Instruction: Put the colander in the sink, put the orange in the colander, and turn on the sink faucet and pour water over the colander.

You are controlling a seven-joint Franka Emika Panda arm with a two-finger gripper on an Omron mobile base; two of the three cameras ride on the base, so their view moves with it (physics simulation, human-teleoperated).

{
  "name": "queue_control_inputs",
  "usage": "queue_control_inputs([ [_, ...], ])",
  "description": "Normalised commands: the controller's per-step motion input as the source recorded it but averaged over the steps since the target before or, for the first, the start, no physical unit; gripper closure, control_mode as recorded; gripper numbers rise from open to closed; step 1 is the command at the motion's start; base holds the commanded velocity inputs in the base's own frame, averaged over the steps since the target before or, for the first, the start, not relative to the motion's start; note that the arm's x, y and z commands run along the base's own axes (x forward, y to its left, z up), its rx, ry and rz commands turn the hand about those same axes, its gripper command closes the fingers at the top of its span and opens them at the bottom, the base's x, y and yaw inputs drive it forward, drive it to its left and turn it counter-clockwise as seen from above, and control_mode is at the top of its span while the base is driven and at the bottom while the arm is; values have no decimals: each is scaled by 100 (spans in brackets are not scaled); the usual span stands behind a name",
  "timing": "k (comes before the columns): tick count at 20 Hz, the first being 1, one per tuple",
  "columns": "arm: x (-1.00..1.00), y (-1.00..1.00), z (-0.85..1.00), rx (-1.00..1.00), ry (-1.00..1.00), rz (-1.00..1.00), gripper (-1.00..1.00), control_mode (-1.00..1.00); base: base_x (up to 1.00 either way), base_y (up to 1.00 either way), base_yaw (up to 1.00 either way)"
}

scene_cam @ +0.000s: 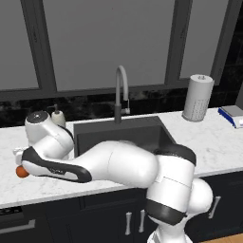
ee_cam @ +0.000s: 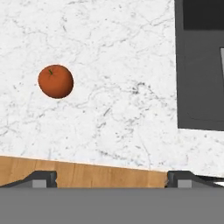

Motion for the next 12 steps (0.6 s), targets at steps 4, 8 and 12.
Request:
queue_control_inputs([
  [4,58,31,-33,1,0,0,-100,-100,0,0,0],
  [8,60,51,-28,0,0,0,-100,-100,0,0,0],
  [12,49,64,-17,-5,2,0,-100,-100,0,0,0],
])
